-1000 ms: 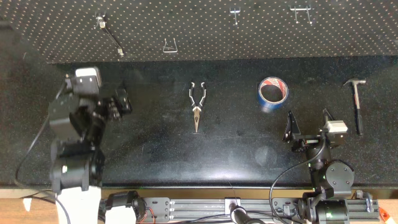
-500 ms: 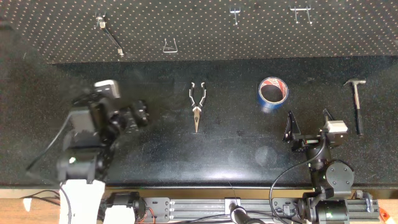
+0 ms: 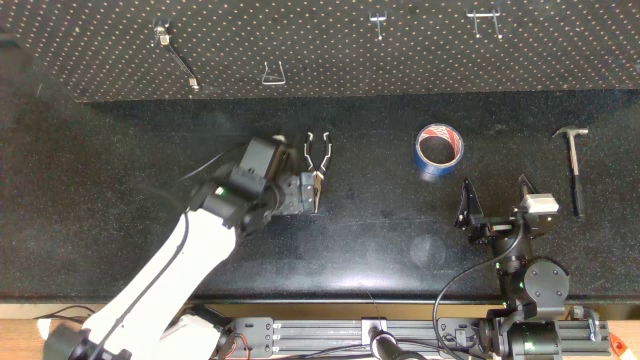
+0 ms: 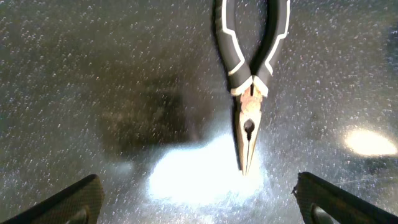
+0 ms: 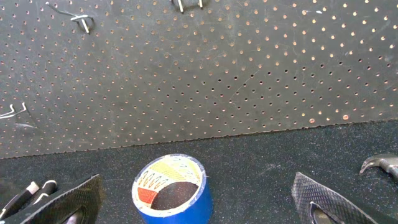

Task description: Place Tools Onto Pegboard

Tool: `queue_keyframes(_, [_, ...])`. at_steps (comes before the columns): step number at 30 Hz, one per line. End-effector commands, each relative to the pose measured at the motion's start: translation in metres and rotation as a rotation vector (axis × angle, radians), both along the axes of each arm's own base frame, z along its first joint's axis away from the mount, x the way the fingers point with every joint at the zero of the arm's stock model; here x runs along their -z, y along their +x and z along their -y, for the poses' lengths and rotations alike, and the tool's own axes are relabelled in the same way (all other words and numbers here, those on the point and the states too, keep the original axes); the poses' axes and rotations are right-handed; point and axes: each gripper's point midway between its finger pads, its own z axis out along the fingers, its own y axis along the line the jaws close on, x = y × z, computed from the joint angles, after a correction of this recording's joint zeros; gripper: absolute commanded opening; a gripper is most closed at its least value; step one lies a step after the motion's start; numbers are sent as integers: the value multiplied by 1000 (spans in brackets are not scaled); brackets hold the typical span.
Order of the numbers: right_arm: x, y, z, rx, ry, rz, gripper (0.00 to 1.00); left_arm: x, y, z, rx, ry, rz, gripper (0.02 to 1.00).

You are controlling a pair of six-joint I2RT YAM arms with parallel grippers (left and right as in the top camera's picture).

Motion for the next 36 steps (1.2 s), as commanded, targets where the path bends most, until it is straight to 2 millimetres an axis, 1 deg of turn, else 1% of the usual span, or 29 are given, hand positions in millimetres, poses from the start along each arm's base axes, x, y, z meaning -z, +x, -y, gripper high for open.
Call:
queue_keyframes(1, [0, -1, -4, -21, 12, 0, 989, -10, 25, 18, -5, -3, -65, 996])
queue_keyframes(4, [0, -1, -4, -21, 12, 0, 989, -6, 44, 30, 38, 20, -97, 996])
queue_keyframes(8, [0, -1, -4, -21, 12, 0, 989, 4, 58, 37, 53, 31, -124, 998])
queue_keyframes(13, [0, -1, -4, -21, 12, 0, 989, 24, 65, 39, 49, 59, -165, 996])
queue_keyframes(20, [0, -1, -4, -21, 13, 0, 987, 39, 74, 37, 38, 94, -156, 996])
queue_keyframes(26, [0, -1, -4, -21, 12, 0, 989, 50, 83, 40, 37, 95, -143, 996])
queue_keyframes(31, [0, -1, -4, -21, 12, 0, 989, 53, 91, 45, 40, 94, -111, 996])
queue_keyframes(36, [0, -1, -4, -21, 12, 0, 987, 61, 88, 49, 58, 122, -118, 996])
